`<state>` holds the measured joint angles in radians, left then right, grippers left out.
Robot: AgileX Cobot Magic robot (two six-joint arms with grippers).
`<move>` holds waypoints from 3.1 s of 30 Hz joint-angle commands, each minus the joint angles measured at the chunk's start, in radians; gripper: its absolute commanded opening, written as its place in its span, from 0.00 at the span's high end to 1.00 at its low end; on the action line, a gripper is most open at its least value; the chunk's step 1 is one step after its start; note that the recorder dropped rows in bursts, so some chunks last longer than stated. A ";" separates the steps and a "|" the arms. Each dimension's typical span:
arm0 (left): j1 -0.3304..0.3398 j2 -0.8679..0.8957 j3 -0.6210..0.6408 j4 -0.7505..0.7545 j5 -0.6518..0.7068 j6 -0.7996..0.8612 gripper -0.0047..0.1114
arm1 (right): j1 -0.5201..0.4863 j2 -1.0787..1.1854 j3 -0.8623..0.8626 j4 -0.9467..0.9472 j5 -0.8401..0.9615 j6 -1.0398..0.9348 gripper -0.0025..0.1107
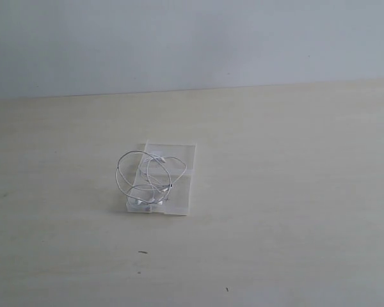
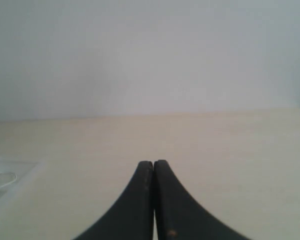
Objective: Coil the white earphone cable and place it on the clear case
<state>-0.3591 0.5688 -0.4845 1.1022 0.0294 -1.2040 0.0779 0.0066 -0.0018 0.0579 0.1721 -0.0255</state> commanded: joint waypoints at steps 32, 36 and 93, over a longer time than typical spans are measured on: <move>-0.001 -0.004 0.004 -0.006 0.005 0.000 0.96 | -0.039 -0.007 0.002 -0.012 0.087 0.052 0.98; -0.001 -0.004 0.004 0.047 0.007 0.030 0.96 | -0.039 -0.007 0.002 -0.012 0.087 0.052 0.98; 0.342 -0.569 0.484 -1.072 0.244 1.230 0.96 | -0.039 -0.007 0.002 -0.012 0.087 0.054 0.98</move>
<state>-0.0171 0.0052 0.0000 0.0590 0.2561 0.0230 0.0445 0.0066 -0.0018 0.0542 0.2646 0.0276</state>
